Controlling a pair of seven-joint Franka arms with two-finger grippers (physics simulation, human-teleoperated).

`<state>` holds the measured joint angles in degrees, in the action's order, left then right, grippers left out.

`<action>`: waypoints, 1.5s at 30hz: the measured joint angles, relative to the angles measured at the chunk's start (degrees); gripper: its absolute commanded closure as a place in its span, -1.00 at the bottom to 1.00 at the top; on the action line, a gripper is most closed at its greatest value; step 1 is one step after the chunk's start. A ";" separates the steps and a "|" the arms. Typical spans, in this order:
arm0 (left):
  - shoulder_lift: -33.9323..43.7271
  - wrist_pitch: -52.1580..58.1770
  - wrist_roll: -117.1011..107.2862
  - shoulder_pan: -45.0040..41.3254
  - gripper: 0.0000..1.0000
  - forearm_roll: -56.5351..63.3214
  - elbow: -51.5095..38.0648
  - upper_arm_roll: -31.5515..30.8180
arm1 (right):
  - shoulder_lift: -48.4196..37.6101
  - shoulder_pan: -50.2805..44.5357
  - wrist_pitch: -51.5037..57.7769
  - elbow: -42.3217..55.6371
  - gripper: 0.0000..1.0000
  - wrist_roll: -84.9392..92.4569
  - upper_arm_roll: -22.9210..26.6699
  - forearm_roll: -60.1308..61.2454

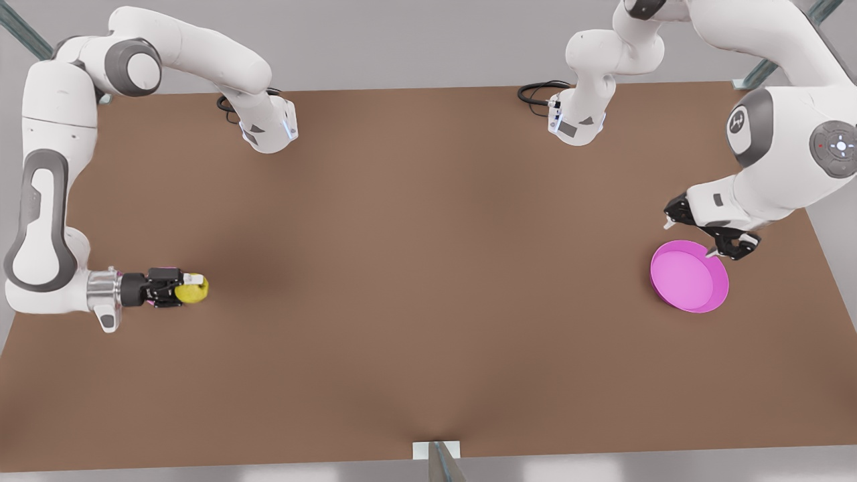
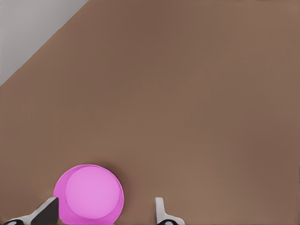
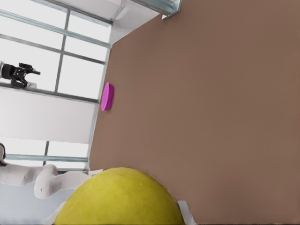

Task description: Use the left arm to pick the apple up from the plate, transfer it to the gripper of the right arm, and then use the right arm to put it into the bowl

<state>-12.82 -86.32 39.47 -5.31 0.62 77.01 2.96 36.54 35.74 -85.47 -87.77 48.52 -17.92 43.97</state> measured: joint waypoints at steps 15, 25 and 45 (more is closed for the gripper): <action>-2.02 2.41 -23.60 -0.19 -1.00 -0.99 -1.74 -0.04 | 2.63 6.42 2.31 5.48 -0.59 5.09 1.31 -14.83; -2.05 2.60 -31.29 -0.15 -1.00 -1.33 -1.68 0.02 | 5.03 6.30 -6.97 5.59 -0.59 7.08 3.24 -23.76; -2.28 2.55 -38.18 0.57 -1.00 -1.36 -1.61 0.02 | 7.54 6.21 -12.97 4.83 -1.00 8.71 3.54 -34.79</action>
<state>-15.09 -83.77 1.29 -4.75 -0.73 75.40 2.99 44.09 41.95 -98.44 -82.94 57.23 -14.37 9.18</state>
